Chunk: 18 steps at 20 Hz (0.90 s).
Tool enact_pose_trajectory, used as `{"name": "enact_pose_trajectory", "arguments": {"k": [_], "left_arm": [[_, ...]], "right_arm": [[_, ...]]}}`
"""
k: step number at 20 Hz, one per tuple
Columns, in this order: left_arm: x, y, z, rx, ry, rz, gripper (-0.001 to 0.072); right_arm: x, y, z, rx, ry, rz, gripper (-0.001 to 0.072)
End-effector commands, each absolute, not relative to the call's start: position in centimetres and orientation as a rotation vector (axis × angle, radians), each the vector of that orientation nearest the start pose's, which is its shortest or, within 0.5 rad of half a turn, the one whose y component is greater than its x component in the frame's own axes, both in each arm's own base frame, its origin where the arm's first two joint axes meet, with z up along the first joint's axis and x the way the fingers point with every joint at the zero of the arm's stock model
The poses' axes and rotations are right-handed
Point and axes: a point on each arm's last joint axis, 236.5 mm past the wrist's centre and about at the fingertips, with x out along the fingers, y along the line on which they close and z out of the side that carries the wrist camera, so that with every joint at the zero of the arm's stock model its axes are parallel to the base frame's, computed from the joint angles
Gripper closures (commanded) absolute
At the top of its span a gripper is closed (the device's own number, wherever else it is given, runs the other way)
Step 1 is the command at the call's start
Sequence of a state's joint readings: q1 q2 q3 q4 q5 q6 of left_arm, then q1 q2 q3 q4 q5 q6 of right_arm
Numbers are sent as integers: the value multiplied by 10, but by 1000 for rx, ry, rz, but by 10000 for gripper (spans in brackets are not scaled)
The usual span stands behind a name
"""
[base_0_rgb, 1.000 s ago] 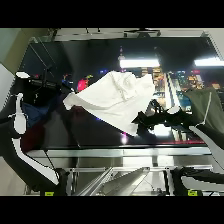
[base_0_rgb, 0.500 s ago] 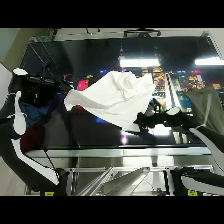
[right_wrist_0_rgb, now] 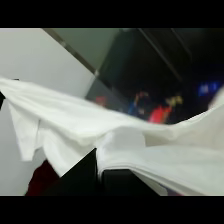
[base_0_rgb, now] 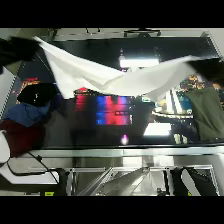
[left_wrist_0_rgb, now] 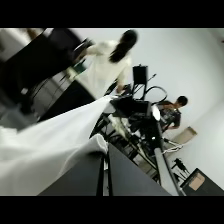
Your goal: Fold the shirts.
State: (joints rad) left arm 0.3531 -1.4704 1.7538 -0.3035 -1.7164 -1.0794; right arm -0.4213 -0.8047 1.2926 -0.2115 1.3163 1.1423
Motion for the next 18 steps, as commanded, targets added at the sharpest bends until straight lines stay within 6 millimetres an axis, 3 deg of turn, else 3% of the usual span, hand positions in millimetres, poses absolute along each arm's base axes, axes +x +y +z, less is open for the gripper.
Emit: {"name": "enact_pose_trajectory", "arguments": {"k": [1, 3, 4, 6, 7, 10, 12, 13, 15, 16, 18], "left_arm": [[230, -89, 552, -737, -201, -1630, 691], [174, -84, 596, -640, -400, -1529, 691], [156, -86, 608, -576, -455, -1433, 691], [143, -89, 615, -481, -488, -1244, 691], [150, -86, 614, -451, -470, -1123, 691], [195, -67, 593, -408, -373, -773, 690], [222, -54, 573, -424, -325, -634, 690], [244, -43, 554, -433, -283, -551, 690], [291, -29, 503, -448, -172, -445, 689], [316, -32, 475, -438, -119, -428, 690], [376, -63, 405, -345, 15, -450, 690]], "right_arm": [[212, 132, 502, 307, -34, 837, 697], [190, 140, 536, 221, -137, 800, 697], [186, 142, 547, 203, -164, 773, 697], [181, 143, 559, 197, -197, 761, 697], [183, 141, 560, 201, -201, 758, 697], [201, 127, 548, 221, -145, 752, 698], [226, 109, 525, 248, -49, 711, 698], [241, 99, 511, 276, -1, 697, 698], [279, 92, 468, 345, 121, 724, 698], [302, 97, 435, 381, 202, 750, 698], [354, 114, 354, 443, 379, 752, 697]]}}
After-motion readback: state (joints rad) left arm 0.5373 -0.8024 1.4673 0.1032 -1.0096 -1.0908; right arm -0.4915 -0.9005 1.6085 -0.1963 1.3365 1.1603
